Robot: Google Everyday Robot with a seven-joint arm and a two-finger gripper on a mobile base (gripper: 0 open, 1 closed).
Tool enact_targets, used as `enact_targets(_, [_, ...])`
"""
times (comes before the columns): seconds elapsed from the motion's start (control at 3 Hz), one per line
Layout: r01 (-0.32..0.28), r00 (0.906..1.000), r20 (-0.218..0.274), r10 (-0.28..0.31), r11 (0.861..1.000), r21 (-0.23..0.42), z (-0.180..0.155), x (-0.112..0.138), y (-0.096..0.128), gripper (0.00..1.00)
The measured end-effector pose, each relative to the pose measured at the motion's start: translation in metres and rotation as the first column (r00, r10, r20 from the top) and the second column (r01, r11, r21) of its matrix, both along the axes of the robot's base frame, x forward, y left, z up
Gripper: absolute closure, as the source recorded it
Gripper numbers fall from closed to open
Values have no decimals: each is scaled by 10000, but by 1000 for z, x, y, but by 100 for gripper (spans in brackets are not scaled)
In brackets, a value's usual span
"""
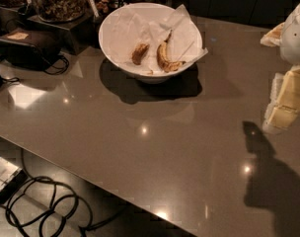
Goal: Pick banana from white bowl
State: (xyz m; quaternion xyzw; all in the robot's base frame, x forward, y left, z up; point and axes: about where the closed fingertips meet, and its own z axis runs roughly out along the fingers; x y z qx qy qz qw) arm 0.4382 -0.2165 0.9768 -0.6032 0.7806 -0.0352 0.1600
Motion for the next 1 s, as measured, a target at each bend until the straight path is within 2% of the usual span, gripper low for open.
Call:
enact_targets(0.33, [110,9999,50,-110,9999,-42,3,3,3,0])
enact_targets(0.67, [426,9987,-280,-436,9984,-362,0,20,11,0])
enact_targets(1.0, [21,9983,-577,-84,9940,-1091,-6,37,30,0])
